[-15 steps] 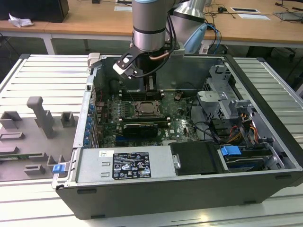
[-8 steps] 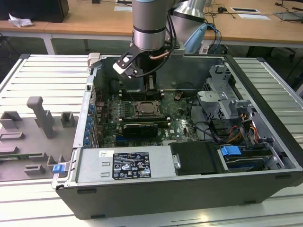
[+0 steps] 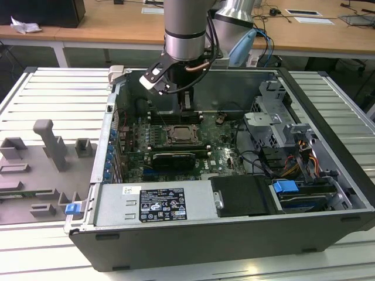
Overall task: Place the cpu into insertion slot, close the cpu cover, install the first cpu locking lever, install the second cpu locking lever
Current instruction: 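Install the first cpu locking lever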
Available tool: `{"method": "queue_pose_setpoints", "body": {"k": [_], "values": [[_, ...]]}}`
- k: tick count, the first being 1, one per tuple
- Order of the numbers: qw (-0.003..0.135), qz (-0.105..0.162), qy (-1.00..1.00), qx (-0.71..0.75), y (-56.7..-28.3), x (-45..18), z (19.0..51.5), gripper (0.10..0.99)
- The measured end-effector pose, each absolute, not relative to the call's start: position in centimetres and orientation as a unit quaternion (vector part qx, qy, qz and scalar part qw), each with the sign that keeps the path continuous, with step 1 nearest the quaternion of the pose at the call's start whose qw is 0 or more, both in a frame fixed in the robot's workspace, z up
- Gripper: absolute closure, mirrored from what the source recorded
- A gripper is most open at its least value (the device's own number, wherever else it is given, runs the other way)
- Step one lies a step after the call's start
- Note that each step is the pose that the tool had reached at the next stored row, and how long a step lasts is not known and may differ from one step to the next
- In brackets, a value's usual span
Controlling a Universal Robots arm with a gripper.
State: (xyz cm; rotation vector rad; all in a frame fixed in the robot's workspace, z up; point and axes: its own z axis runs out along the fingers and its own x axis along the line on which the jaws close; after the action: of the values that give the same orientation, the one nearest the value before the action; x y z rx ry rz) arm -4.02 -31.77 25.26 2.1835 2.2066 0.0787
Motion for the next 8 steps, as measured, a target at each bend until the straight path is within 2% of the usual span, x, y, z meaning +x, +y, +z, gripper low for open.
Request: {"method": "queue_pose_setpoints", "body": {"k": [8], "values": [[0.018, 0.025, 0.71, 0.703, -31.77, -4.02, 25.66, 0.98]]}}
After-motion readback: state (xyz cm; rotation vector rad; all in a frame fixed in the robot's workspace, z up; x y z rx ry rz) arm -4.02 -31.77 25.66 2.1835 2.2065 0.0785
